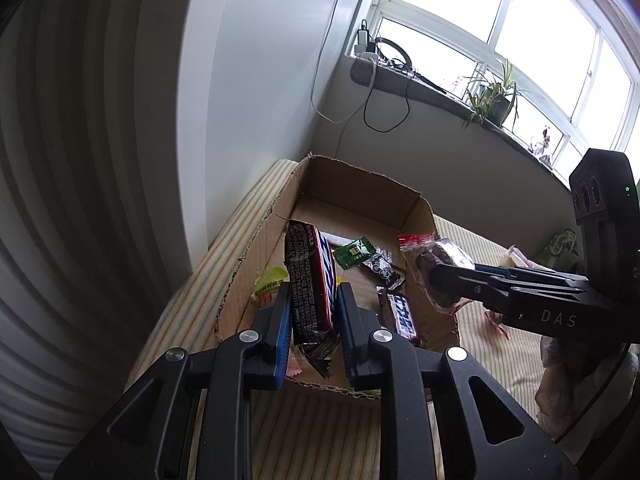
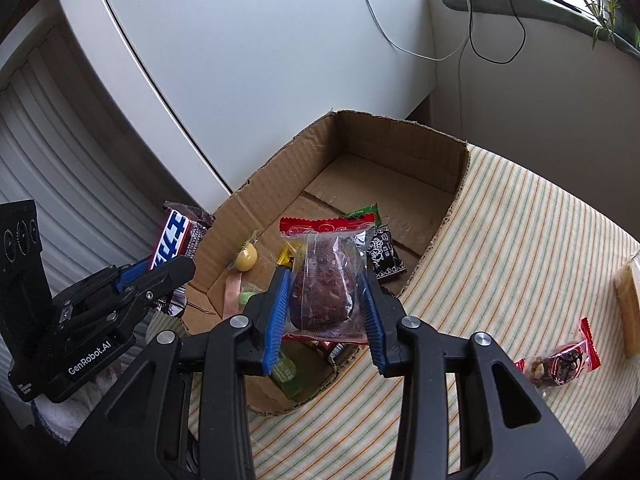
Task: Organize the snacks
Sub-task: 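Open both tools to drop the Snickers bar and pastry into the box, then move both open tools back toward the bagged bread loaf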
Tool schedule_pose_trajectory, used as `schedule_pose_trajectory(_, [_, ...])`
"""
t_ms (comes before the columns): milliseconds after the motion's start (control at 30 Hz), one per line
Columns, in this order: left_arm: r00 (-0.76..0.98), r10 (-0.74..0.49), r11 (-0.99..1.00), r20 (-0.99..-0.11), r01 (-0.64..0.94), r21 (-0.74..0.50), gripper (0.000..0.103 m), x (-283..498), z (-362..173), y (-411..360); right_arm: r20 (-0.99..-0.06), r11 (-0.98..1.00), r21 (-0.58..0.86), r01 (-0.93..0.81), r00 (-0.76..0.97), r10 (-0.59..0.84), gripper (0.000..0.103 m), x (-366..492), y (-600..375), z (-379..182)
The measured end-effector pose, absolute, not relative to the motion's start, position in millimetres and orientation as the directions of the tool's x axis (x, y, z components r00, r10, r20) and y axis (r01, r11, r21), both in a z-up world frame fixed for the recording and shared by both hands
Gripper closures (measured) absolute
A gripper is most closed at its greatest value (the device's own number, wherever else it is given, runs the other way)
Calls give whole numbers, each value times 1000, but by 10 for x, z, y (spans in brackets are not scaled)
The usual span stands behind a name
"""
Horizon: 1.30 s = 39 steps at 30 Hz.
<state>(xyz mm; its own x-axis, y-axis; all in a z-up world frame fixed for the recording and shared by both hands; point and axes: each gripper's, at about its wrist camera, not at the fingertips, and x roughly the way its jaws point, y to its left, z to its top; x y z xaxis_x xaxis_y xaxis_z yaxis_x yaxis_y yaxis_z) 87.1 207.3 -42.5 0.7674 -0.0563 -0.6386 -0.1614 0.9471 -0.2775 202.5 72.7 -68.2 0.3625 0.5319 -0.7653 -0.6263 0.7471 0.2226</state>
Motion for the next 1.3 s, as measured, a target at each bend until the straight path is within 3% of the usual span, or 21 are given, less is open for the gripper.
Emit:
schedule_pose_trajectory(533, [773, -64, 945, -632, -157, -287, 83, 873, -394, 2063, -764, 738, 195, -646, 372, 528, 65, 2011, 790, -639])
schedule_pose_trajectory(600, [773, -63, 943, -631, -160, -291, 75, 867, -378, 2066, -759, 745, 185, -641, 388, 523, 52, 2006, 753, -605])
schedule_pose_trajectory(667, [779, -54, 941, -625, -170, -293, 58, 855, -365, 2074, -747, 753, 171, -636, 414, 520, 32, 1989, 704, -560])
schedule_pose_trajectory(700, [780, -54, 940, -623, -170, -295, 58, 852, -359, 2075, -742, 755, 168, -634, 423, 520, 29, 1983, 681, -540])
schedule_pose_trajectory(1300, [785, -92, 939, -613, -137, -316, 58, 864, -257, 1791, -711, 803, 209, -558, 478, 517, 29, 2010, -100, -389])
